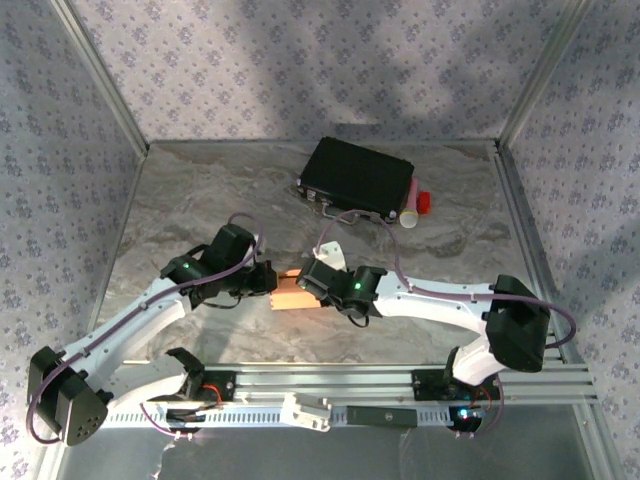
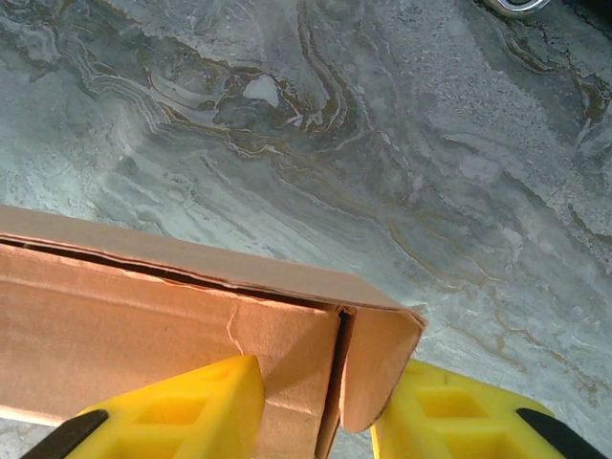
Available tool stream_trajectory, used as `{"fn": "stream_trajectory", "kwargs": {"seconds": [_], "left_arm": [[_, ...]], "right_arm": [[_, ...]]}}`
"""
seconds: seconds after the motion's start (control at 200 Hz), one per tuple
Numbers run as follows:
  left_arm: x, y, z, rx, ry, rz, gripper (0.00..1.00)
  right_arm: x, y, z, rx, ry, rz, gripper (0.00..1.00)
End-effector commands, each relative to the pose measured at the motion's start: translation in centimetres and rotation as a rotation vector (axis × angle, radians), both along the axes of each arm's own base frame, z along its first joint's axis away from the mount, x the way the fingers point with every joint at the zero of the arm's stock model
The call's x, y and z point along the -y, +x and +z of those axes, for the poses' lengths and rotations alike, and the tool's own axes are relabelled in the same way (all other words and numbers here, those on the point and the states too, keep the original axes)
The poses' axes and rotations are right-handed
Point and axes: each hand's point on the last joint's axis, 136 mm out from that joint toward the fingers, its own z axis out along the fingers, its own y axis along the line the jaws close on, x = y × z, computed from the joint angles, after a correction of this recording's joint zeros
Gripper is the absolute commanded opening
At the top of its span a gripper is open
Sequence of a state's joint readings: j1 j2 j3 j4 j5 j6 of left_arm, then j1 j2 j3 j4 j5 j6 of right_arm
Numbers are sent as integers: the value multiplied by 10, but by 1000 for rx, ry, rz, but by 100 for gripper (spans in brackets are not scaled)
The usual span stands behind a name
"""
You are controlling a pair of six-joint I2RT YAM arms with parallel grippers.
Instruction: Fold the paper box
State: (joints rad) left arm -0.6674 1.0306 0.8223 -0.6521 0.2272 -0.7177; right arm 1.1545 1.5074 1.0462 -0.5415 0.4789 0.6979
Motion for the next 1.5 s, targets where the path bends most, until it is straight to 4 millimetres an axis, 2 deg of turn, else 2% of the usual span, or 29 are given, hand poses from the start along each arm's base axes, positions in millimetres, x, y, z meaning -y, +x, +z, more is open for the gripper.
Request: {"fn": "stream_trajectory", "kwargs": {"seconds": [0.0, 0.27, 0.445, 0.859, 1.074, 1.499], "left_arm": [[4, -3, 11, 26, -49, -25, 6], [-27, -9, 10, 5, 21, -10, 6], [-19, -10, 5, -24, -16, -29, 6], [-25, -12, -9, -24, -11, 3, 5], [-24, -12, -8, -13, -22, 5, 5], [-30, -18, -20, -19, -10, 19, 5]], "right_arm": [[-7, -7, -12, -39, -12, 13, 33], [-9, -7, -16, -49, -14, 15, 30], [-12, -7, -14, -50, -11, 20, 30], [-15, -7, -11, -48, -4, 26, 30], [-15, -7, -11, -48, -5, 28, 29], [-15, -7, -11, -49, -1, 23, 29]]}}
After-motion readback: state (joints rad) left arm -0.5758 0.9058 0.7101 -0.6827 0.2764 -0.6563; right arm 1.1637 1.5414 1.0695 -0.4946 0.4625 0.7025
